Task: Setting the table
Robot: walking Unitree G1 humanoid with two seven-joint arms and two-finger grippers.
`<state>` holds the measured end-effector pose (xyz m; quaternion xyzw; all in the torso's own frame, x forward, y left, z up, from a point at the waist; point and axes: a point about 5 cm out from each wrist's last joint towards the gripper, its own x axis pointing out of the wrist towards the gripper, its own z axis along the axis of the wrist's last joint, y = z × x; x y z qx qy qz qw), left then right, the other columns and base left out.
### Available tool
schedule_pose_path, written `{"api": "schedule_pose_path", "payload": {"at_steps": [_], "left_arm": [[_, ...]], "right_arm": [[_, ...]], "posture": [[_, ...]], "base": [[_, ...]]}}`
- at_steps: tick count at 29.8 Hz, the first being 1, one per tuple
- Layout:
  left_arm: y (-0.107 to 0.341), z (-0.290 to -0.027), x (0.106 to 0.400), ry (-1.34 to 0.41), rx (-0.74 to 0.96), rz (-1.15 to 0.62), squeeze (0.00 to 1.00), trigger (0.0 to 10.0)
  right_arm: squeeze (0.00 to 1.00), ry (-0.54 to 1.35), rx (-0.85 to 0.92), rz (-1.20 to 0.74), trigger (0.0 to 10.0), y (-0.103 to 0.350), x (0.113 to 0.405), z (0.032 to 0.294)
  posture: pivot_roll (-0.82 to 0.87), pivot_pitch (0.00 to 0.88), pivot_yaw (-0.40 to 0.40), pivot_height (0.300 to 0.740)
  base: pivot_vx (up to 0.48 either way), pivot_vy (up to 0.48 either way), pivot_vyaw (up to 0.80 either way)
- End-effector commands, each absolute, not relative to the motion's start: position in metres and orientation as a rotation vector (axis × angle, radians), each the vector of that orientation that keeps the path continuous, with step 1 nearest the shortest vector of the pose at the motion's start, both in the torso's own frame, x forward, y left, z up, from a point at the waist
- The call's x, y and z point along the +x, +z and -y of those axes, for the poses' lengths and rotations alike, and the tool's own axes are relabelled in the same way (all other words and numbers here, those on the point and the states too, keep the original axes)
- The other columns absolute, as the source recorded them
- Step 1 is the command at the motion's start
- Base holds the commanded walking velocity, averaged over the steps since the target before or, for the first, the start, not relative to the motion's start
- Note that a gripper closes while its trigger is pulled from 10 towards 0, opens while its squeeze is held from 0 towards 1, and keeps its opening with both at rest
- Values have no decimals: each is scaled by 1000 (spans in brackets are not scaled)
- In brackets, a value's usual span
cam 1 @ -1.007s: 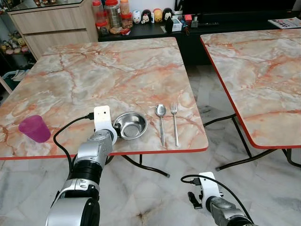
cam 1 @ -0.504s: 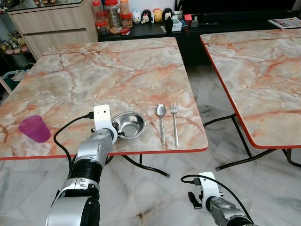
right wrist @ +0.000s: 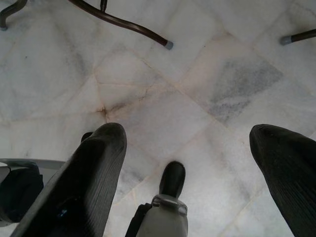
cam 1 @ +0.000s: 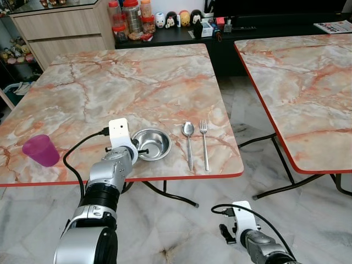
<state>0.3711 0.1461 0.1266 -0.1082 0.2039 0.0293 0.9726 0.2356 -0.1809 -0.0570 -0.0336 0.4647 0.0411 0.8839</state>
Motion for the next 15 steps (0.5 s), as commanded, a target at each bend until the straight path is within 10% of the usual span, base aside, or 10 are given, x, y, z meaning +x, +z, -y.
{"api": "schedule_pose_path", "payload": {"at_steps": [1, 12, 14, 15], "left_arm": [[121, -149, 369, 79, -245, -425, 0, 0], [142, -165, 366, 74, -441, -211, 0, 0], [145, -168, 364, 67, -461, -177, 0, 1569], [152, -176, 359, 65, -497, -104, 0, 9137]], "right_arm": [[0, 94, -61, -964, 10000, -56, 238, 177], [0, 93, -58, -963, 10000, -56, 238, 177], [0, 93, -57, -963, 10000, -56, 237, 177], [0, 94, -57, -964, 10000, -56, 237, 177]], "posture": [[-35, 47, 84, 740], [-36, 45, 82, 740], [-31, 47, 79, 740], [-31, 47, 79, 740]], "base": [[0, 0, 0], [0, 0, 0], [0, 0, 0], [0, 0, 0]]}}
